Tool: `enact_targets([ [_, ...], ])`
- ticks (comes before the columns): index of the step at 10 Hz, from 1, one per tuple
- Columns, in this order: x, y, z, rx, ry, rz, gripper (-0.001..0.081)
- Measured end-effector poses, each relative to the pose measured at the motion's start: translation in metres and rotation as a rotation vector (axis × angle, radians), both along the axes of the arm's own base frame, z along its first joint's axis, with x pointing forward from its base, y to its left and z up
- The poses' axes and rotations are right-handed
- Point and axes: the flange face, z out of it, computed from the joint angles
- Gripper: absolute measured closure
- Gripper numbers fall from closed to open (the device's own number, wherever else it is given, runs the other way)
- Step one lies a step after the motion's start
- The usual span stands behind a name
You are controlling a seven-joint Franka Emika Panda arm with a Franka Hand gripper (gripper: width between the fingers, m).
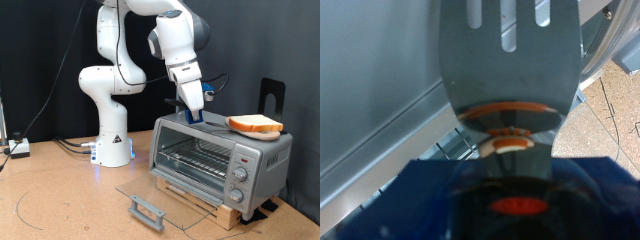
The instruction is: Make a piece of toast with the oven
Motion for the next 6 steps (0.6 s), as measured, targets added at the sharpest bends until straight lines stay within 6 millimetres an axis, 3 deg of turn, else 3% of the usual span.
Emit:
enact_targets([
  [6,0.0014,0.0007,0.0030,0.001,-0.006,0.001,0.0396],
])
